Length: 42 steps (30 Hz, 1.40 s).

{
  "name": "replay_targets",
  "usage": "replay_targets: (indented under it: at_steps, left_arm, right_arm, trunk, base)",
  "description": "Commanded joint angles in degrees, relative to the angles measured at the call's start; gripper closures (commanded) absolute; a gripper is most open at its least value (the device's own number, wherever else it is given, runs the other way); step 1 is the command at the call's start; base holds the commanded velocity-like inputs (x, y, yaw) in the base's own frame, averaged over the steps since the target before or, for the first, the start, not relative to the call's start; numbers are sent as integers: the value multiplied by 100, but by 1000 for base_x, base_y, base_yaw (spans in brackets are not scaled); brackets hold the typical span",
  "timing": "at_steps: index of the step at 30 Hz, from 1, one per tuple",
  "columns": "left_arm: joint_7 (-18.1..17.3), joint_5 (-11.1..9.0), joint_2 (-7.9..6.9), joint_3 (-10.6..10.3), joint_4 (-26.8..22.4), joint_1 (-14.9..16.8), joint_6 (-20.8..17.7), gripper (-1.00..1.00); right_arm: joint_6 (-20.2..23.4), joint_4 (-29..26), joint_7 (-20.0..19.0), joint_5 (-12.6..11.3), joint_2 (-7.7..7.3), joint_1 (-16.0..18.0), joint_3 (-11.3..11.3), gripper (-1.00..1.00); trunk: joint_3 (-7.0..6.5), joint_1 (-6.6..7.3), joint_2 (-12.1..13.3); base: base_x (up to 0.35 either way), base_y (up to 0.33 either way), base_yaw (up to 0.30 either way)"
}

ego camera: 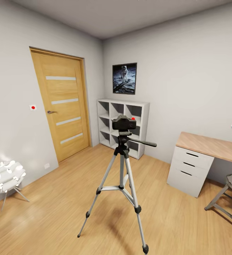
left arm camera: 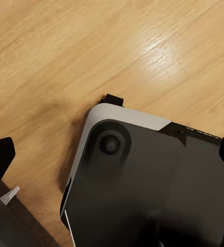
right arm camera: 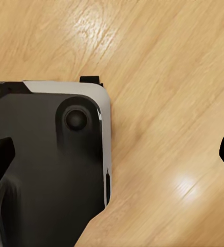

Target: Attach the digital camera to the camera tripod in the bedroom.

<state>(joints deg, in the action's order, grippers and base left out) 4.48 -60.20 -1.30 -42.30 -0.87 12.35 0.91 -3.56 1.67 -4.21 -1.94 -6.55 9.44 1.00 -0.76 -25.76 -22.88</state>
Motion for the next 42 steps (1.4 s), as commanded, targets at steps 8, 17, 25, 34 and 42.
replay_targets:
  at_steps: [8,17,25,34,42]
  left_arm:
    - [27,-43,-2,-45,-9,-1,6,-100]
    - [27,-44,-2,-41,-9,-2,6,-100]
    - [27,-42,-2,-45,-9,-2,6,-100]
    - [27,-43,-2,-42,-9,-3,6,-100]
    - [27,-41,-2,-49,-9,-1,6,-100]
  right_arm:
    - [-55,18,-21,-40,-3,5,3,-100]
    - [-28,18,26,-46,2,5,6,-100]
    - [-33,18,33,-56,11,5,5,-100]
    - [-31,18,34,-60,13,5,5,-100]
    - [-30,18,34,-61,14,5,5,-100]
  trunk:
    - [2,-2,-4]
    - [-15,-2,-4]
    - [-75,-2,-4]
    - [-154,-2,-4]
    - [-226,-2,-4]
  base:
    - [0,0,0]
    - [0,0,0]
    - [0,0,0]
    - [0,0,0]
    - [0,0,0]
